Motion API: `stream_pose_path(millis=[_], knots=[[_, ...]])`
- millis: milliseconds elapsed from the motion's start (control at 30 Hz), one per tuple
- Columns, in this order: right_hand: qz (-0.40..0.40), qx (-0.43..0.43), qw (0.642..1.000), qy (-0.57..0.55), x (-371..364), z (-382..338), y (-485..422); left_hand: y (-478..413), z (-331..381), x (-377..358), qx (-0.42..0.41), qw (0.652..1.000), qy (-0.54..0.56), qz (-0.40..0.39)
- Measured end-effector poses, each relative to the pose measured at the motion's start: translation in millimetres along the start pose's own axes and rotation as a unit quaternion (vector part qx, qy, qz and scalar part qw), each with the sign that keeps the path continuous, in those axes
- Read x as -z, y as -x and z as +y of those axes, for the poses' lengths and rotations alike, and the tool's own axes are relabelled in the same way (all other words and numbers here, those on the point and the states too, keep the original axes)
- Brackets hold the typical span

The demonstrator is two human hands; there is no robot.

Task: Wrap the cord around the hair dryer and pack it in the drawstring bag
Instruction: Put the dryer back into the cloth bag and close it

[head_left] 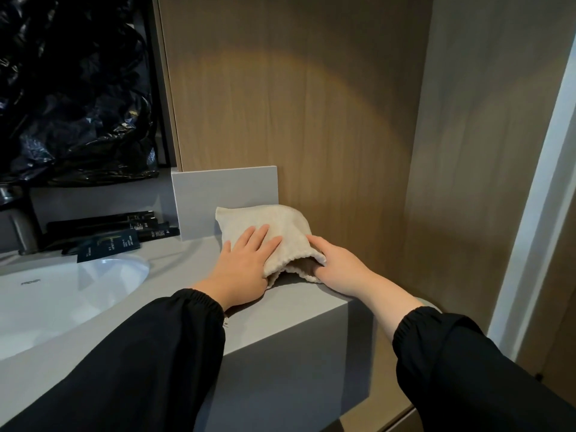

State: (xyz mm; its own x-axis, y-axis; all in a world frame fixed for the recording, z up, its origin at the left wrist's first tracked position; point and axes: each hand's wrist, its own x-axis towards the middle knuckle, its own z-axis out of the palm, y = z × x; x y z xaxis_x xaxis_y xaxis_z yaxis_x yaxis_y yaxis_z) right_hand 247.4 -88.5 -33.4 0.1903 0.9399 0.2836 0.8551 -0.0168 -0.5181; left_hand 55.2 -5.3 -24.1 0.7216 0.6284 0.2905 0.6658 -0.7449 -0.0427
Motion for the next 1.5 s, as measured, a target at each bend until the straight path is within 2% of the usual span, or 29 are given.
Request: stream_pose_path(millis=[100,167,233,333,433,567,733,800,900,1067,1267,1400,1500], knots=[[-0.005,-0.006,1.0,-0.001,0.1,-1.5,2.3,0.9,-6.6,0.0,0.065,0.994,0.078,0.052],[0.036,-0.023,0.998,-0.041,0.4,-2.3,5.1,2.8,-11.7,3.4,0.136,0.982,0.104,0.076],[0.089,-0.056,0.989,-0.108,2.6,-3.4,7.1,8.0,-13.2,5.7,0.2,0.975,0.045,0.085],[0.125,-0.093,0.978,-0.141,9.3,-4.8,12.0,15.1,-9.7,7.1,0.24,0.969,-0.022,0.06],[0.124,-0.104,0.978,-0.129,13.2,-5.5,23.2,22.1,-9.3,5.7,0.232,0.971,0.033,0.037],[0.083,-0.096,0.986,-0.105,18.3,-5.2,42.9,32.7,-3.2,11.7,0.156,0.981,0.103,0.053],[0.067,-0.112,0.986,-0.103,37.3,-8.7,67.7,34.9,23.4,36.0,0.104,0.954,0.261,0.106],[0.089,-0.141,0.977,-0.129,45.4,-8.5,78.3,31.4,37.6,45.4,0.095,0.944,0.294,0.116],[0.146,-0.174,0.946,-0.231,64.5,-4.6,96.5,24.0,63.7,58.2,0.089,0.925,0.35,0.118],[0.224,-0.191,0.907,-0.302,104.2,0.8,123.5,10.4,123.0,84.5,0.058,0.891,0.446,0.064],[0.266,-0.217,0.888,-0.305,153.9,26.2,155.7,-8.8,187.5,113.4,0.093,0.817,0.566,0.066],[0.279,-0.261,0.884,-0.271,175.9,43.9,179.7,-14.9,211.2,115.2,0.161,0.807,0.568,0.021],[0.254,-0.303,0.877,-0.274,188.6,54.2,197.2,-13.8,228.5,96.8,0.198,0.781,0.592,-0.017]])
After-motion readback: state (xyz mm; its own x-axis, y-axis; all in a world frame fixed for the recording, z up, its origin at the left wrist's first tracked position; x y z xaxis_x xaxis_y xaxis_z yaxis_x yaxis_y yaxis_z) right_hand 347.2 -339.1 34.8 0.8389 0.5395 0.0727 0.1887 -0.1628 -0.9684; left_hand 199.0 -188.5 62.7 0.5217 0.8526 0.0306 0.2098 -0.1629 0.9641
